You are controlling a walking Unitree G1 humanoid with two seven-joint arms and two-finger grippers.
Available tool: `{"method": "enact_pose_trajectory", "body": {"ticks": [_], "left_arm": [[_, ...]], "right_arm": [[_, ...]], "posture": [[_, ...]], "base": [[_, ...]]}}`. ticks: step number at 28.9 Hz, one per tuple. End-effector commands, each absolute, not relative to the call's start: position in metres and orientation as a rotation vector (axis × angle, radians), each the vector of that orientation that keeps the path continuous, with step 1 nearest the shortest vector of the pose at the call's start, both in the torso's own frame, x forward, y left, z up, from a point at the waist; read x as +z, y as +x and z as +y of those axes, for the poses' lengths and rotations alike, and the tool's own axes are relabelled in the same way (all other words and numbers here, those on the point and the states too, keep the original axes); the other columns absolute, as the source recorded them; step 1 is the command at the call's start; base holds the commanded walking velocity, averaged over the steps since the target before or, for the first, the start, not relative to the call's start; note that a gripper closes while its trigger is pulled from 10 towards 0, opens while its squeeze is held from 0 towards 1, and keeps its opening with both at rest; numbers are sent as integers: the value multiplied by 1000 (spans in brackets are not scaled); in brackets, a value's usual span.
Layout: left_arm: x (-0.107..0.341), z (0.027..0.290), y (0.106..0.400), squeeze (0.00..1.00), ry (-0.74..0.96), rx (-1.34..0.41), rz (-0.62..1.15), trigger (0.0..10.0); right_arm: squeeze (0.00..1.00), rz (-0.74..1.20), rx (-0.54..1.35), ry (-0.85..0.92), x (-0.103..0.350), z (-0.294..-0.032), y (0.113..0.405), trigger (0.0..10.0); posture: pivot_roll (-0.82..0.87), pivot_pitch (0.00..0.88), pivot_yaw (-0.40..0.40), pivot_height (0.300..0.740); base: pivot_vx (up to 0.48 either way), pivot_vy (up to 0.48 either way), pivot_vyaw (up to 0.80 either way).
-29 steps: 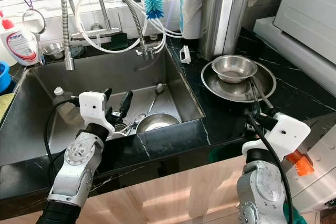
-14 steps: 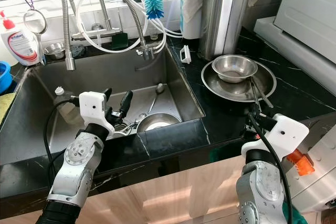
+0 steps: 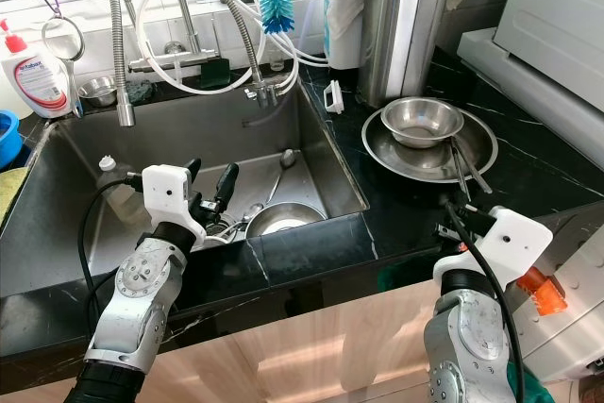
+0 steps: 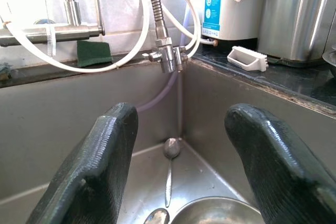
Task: Kitchen organization
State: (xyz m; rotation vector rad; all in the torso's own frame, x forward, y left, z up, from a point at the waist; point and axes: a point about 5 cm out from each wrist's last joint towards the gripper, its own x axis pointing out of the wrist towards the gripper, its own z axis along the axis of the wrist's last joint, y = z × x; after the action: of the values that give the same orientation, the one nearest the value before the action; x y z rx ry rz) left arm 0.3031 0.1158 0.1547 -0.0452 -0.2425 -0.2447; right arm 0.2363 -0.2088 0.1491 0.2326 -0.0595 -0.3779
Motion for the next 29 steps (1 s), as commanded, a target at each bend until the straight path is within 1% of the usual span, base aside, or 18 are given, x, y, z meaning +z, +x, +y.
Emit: {"method": "enact_pose_trajectory", "body": {"ticks": [1, 4, 5, 6, 7, 13, 19, 29], "left_arm": [[154, 120, 304, 0, -35, -236, -233, 10000], [154, 120, 304, 0, -34, -236, -233, 10000], [154, 120, 304, 0, -34, -236, -232, 10000], [154, 120, 304, 0, -33, -237, -231, 10000], [153, 120, 304, 0, -33, -237, -231, 10000], [153, 120, 304, 0, -32, -237, -228, 10000], [153, 119, 304, 0, -32, -236, -226, 10000], [152, 119, 304, 0, -31, -237, -223, 10000]], "right_arm": [[0, -42, -381, 249, 146, -208, 238, 3333], [0, -43, -383, 251, 147, -208, 238, 3255], [0, -43, -383, 251, 147, -208, 238, 4627], [0, -42, -384, 252, 147, -208, 238, 4627], [0, -42, -384, 252, 147, -208, 238, 9882], [0, -43, -385, 253, 148, -208, 240, 10000], [0, -114, -383, 255, 160, -209, 241, 10000], [0, -117, -378, 250, 162, -209, 243, 10000]], "posture": [[-136, 0, 80, 740], [-136, 0, 80, 740], [-136, 0, 80, 740], [-136, 0, 80, 740], [-136, 0, 82, 740], [-135, 0, 80, 740], [-137, 0, 80, 740], [-135, 0, 78, 740]], "base": [[0, 0, 0], [0, 0, 0], [0, 0, 0], [0, 0, 0], [0, 0, 0], [0, 0, 0], [0, 0, 0], [0, 0, 0]]}}
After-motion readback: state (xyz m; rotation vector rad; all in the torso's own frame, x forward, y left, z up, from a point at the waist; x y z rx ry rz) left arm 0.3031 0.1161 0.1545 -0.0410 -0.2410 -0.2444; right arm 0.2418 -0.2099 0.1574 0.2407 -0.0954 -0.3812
